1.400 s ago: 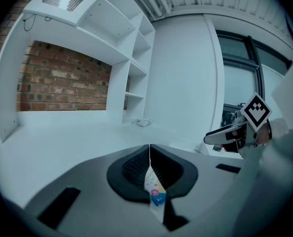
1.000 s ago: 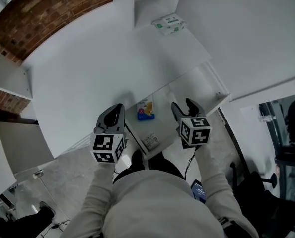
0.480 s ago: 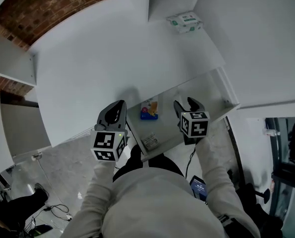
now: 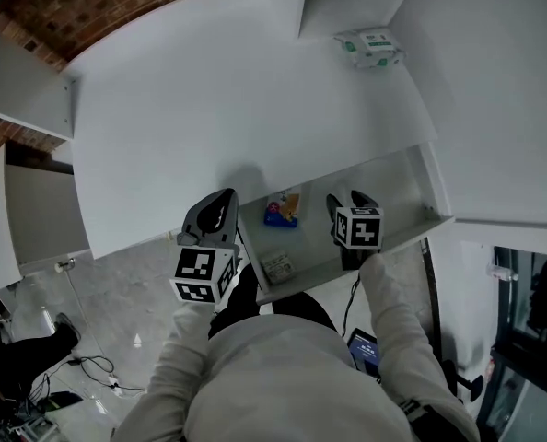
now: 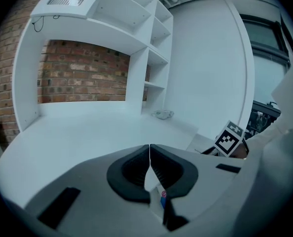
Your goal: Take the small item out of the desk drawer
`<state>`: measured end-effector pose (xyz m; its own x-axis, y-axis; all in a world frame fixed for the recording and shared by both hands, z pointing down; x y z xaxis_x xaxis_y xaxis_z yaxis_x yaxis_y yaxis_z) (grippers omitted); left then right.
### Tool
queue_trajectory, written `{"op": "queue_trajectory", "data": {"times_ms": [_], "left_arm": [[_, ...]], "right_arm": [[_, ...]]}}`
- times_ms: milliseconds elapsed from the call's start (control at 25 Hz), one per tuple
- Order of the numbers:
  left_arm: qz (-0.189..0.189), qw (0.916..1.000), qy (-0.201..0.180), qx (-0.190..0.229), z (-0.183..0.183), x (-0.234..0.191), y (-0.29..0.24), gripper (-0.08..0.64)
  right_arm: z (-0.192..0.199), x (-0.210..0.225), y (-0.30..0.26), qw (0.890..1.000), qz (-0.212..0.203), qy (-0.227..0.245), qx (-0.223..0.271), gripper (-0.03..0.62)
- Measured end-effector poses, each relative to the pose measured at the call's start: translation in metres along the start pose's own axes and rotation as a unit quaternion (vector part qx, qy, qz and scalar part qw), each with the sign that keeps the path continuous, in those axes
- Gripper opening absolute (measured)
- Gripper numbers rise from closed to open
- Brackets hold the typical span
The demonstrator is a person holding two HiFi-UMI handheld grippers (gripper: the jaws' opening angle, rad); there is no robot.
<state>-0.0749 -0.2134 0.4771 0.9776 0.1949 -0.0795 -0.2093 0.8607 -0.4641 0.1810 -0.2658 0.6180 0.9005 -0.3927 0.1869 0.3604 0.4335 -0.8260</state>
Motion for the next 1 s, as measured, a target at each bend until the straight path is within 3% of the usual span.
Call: {"op": "queue_trajectory", "data": {"times_ms": [640, 1000], "left_arm": [[-0.040, 0.9991, 0.010, -0.008, 0.008, -0.012, -0.005, 0.020], [-0.054, 0.9983, 0.015, -0.015, 0.015, -0.012, -0.002, 0.020]], "right_arm": [[0.027, 0.020, -0.047, 0.995, 0.013, 0.006, -0.096, 0.278], [0.034, 0.026, -0.053, 0.994, 0.019, 0.016, -0.110, 0.266]]}}
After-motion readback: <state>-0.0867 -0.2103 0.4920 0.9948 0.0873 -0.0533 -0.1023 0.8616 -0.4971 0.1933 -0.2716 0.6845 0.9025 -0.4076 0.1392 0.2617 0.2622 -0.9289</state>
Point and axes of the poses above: the fingertips, and each gripper's own axes: y backward along the fingers, x to its right, z out of its underside, the point moved 2 cm from there along y, backward along the fingers, and after that the axes turned 6 degrees about -z, right-handed, at the moved point
